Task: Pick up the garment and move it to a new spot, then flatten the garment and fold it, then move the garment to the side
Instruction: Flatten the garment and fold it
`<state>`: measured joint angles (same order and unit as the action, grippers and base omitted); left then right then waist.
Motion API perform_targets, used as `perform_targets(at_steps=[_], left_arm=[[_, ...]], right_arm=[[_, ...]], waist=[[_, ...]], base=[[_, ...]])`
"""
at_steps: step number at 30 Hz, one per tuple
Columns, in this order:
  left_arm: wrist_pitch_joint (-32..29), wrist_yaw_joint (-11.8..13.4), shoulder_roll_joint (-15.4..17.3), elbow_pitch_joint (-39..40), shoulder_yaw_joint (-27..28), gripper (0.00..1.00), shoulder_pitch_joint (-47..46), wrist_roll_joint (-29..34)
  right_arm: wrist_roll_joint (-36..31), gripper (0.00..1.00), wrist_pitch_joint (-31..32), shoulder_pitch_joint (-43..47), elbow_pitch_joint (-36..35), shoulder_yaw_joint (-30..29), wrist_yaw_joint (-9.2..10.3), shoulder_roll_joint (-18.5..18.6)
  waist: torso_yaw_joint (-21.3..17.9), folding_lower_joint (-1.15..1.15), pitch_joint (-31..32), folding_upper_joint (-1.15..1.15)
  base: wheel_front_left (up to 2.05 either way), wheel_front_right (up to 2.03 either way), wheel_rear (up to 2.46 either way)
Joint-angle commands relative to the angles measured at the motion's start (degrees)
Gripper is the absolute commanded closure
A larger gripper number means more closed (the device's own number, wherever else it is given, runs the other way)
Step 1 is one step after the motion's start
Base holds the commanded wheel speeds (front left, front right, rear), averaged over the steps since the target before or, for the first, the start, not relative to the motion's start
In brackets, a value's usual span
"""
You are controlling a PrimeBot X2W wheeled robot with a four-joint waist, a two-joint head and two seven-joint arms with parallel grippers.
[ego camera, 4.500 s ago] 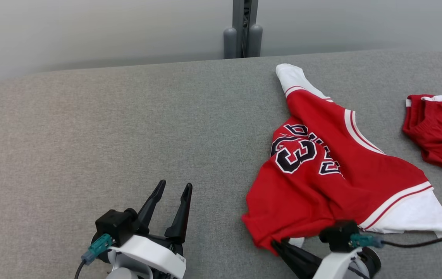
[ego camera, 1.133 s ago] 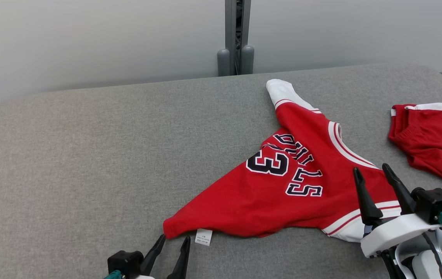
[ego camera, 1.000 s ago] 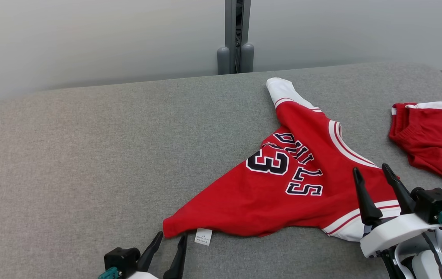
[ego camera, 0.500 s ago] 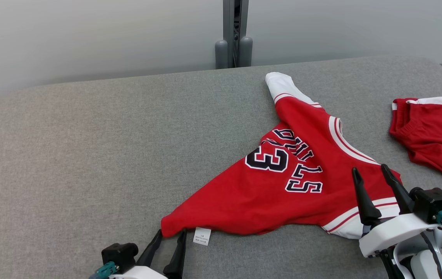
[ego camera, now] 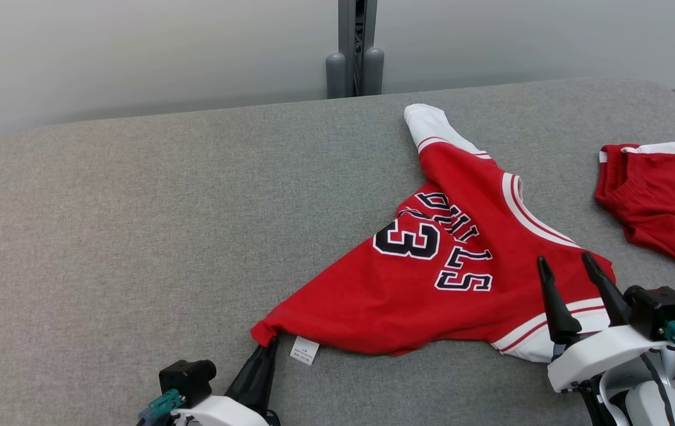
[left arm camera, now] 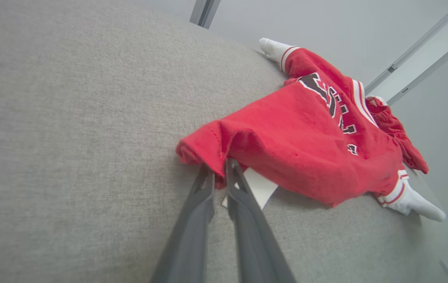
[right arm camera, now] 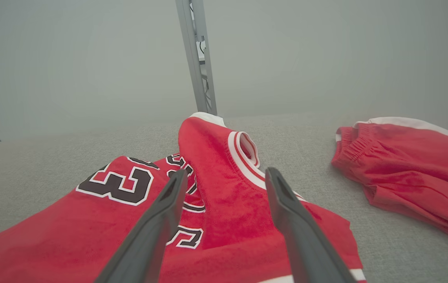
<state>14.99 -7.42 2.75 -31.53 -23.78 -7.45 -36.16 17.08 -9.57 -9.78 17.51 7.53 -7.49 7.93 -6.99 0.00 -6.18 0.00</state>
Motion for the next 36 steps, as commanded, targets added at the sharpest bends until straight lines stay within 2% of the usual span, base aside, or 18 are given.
perform_targets(at_steps=[1, 10, 18, 25, 31, 36], left_arm=[[0.20, -0.10, 0.31, 0.16, 0.08, 1.00, -0.78, 0.17], [0.20, -0.11, 0.30, 0.94, 0.54, 1.00, 0.23, 0.94], [0.20, -0.11, 0.29, 2.78, 2.48, 1.00, 1.37, 2.34], [0.20, -0.11, 0.30, 3.29, 2.21, 1.00, 1.85, 2.97], [0.20, -0.11, 0.31, 3.17, 1.92, 1.00, 1.34, 3.91], [0.20, -0.12, 0.30, 3.09, 2.37, 1.00, 1.04, 4.54]], right_arm=[[-0.35, 0.00, 0.05, -0.44, 0.16, -0.33, -0.02, 0.12], [-0.47, 0.00, 1.00, 0.78, 1.81, -1.46, -0.02, 0.56], [1.99, 0.00, 6.55, 4.76, 2.87, -3.50, -0.02, 1.38], [1.71, 0.00, 7.81, 8.65, 3.25, -6.22, -0.02, 1.76], [-3.63, 0.00, 7.00, 11.55, 3.99, -4.03, -0.01, 6.17], [-4.31, 0.00, 6.04, 12.78, 4.03, -2.54, -0.01, 9.03]], waist=[[0.01, 0.00, 0.01, 0.00], [-0.53, 0.00, 0.76, 0.00], [-2.36, 0.00, 1.52, 0.00], [-3.12, 0.00, 1.34, 0.00], [-3.40, 0.00, 0.25, 0.00], [-3.81, 0.00, -0.50, 0.00]], base=[[0.00, 0.00, 0.00], [0.00, 0.00, 0.00], [0.00, 0.00, 0.00], [0.00, 0.00, 0.00], [0.00, 0.00, 0.00], [0.00, 0.00, 0.00]])
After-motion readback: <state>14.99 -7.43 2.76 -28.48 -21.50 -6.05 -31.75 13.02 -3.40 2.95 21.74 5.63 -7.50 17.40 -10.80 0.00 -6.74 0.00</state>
